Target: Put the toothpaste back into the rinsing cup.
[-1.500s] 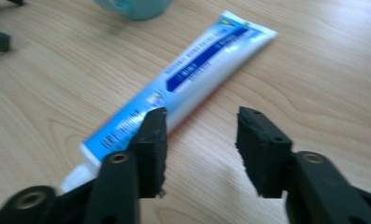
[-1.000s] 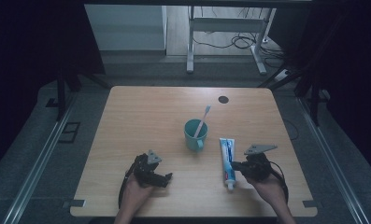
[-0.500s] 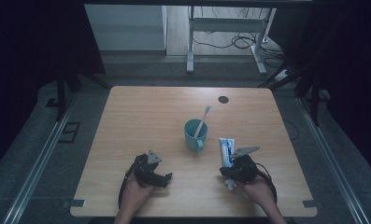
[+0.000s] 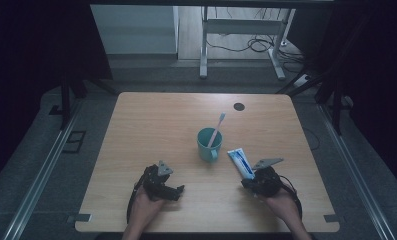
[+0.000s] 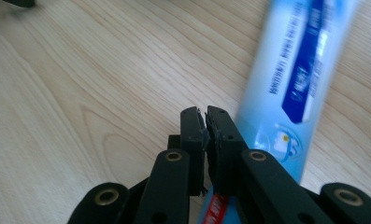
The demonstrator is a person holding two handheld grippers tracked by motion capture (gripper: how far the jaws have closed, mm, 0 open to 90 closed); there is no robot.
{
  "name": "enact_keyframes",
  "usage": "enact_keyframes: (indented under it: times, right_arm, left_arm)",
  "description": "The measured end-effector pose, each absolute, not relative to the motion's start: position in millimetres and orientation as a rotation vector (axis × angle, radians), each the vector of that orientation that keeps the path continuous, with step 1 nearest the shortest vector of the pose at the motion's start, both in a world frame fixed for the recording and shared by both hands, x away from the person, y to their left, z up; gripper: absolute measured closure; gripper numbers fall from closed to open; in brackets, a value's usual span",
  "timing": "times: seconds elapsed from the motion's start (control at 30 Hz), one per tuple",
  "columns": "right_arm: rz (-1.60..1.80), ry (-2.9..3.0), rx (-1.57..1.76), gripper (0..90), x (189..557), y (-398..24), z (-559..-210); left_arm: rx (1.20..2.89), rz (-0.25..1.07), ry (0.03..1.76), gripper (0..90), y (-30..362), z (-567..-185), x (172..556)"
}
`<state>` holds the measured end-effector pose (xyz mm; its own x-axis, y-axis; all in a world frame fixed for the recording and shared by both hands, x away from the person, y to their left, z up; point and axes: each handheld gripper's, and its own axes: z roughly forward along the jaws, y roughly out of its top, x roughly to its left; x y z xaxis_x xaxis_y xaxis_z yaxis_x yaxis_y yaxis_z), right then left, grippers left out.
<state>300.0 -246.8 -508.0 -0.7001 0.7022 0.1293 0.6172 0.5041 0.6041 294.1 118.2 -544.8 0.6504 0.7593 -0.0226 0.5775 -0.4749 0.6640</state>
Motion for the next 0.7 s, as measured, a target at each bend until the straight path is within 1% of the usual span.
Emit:
enact_keyframes:
  times: [0.47,0.7]
  right_arm:
    - [0.931,2.603,1.18,87.4,302.2,-268.5,-506.2]
    - [0.929,2.612,1.166,80.1,300.5,-267.1,-499.3]
  left_arm:
    - [2.223,0.364,1.031,0.9,118.4,-544.7,294.2]
    - [2.22,0.366,1.035,0.9,118.2,-544.7,293.9]
